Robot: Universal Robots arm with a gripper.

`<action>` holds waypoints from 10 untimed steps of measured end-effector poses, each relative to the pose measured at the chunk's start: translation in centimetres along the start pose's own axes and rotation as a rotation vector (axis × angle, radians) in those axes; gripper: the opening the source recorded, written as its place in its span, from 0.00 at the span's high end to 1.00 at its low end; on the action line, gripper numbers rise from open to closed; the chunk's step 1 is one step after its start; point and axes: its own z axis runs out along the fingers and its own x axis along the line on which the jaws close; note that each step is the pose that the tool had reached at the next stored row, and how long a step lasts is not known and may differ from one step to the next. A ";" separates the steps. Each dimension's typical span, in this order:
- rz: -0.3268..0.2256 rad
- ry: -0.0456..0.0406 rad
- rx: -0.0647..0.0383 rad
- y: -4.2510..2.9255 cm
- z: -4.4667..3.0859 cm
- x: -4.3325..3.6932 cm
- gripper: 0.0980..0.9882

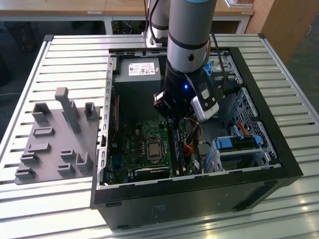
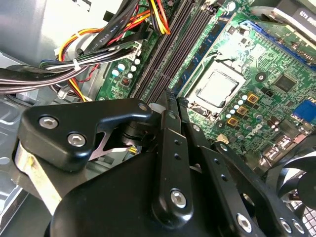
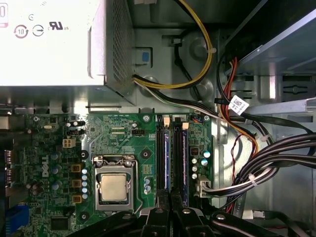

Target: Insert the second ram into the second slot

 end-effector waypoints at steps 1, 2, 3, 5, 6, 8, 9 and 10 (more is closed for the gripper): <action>0.000 0.0000 0.000 0.00 -0.05 0.00 0.96; 0.000 0.0000 0.000 0.00 -0.10 0.00 0.96; 0.000 0.0000 0.000 0.00 -0.14 0.00 0.96; 0.000 -0.0001 0.000 0.00 -0.23 0.00 0.96; 0.000 -0.0001 0.000 0.01 -0.26 0.00 0.96; 0.000 0.0000 0.000 0.01 -0.35 0.00 0.96; 0.000 -0.0001 0.000 0.01 -0.36 -0.01 0.96; 0.000 -0.0001 0.000 0.01 -0.37 -0.01 0.96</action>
